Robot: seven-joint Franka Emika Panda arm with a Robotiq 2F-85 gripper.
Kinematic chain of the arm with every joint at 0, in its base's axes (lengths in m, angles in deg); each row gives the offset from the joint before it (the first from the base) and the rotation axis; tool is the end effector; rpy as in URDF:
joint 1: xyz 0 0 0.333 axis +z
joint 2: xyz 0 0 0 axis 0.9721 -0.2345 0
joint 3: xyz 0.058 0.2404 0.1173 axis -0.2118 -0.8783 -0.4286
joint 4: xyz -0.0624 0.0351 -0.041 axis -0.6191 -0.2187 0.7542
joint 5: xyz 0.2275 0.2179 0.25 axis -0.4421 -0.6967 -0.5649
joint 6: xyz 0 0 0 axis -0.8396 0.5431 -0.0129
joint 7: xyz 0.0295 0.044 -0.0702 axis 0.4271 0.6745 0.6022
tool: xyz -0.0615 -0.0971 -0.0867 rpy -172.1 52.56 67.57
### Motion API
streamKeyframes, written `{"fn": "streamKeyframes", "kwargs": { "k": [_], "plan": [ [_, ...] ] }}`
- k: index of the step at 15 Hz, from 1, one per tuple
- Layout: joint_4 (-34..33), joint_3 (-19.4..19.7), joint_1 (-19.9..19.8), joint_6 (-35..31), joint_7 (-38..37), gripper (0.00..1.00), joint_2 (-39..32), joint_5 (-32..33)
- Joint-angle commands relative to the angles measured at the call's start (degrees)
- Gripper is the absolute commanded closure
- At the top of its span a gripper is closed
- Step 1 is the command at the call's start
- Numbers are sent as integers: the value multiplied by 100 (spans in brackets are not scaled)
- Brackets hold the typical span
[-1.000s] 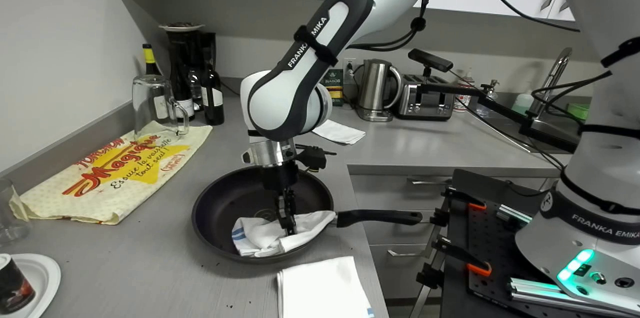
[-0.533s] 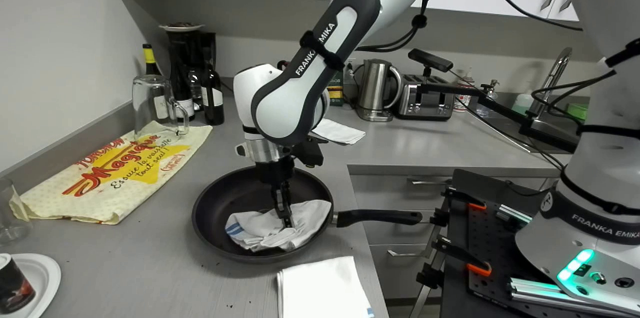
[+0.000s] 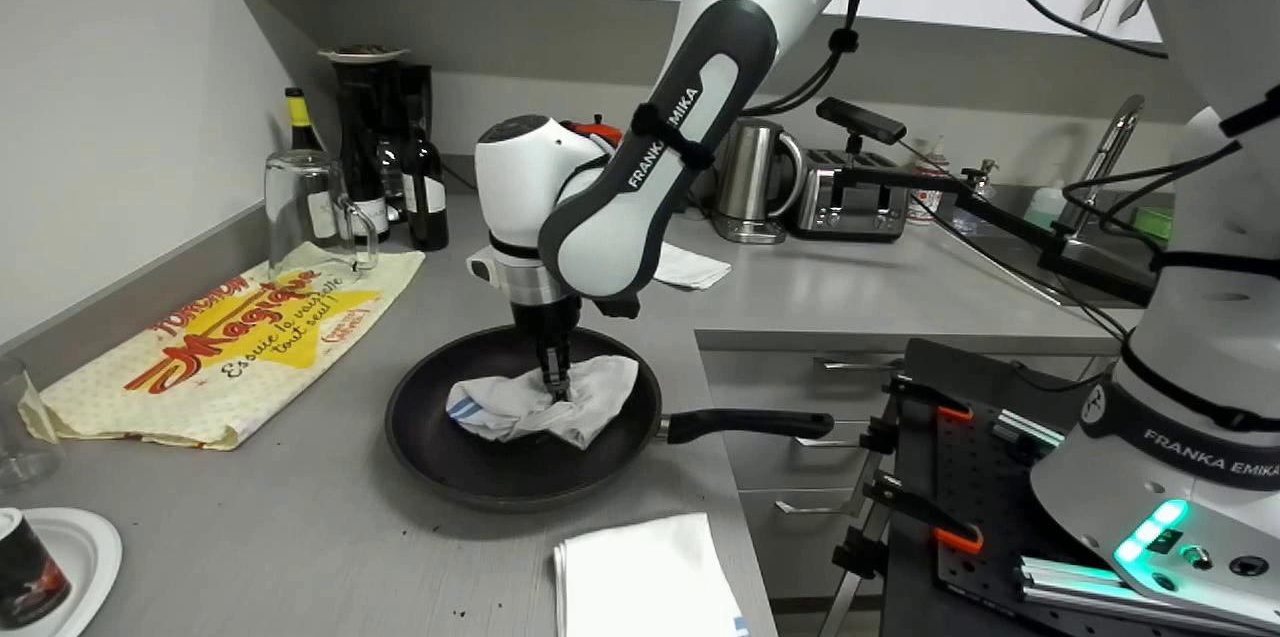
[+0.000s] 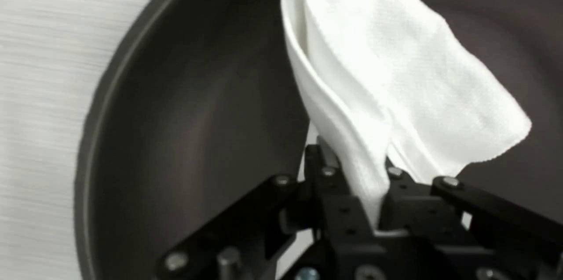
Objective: Use the white and blue towel to wipe the pan
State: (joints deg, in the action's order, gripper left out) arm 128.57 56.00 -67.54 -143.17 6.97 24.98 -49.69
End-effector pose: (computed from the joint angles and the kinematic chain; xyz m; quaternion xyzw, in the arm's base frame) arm 0.5793 0.0950 0.0441 0.9425 0.3237 -0.0354 0.0756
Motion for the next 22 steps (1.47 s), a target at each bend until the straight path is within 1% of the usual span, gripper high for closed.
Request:
{"fn": "streamKeyframes", "kwargs": {
  "k": [1,8,12,14,18,22],
  "plan": [
    [-288,596,370,-689,-638,96,-511,806],
    [-529,1493,986,-1283,-1690,96,-777,1738],
    [-662,2079,1480,-1480,-2497,96,-933,2459],
    [-661,2214,1623,-1410,-2810,96,-923,2776],
    [-493,2223,1807,-1148,-3235,96,-613,3356],
    [-392,2277,2053,-968,-3850,96,-228,4342]
  ]
}}
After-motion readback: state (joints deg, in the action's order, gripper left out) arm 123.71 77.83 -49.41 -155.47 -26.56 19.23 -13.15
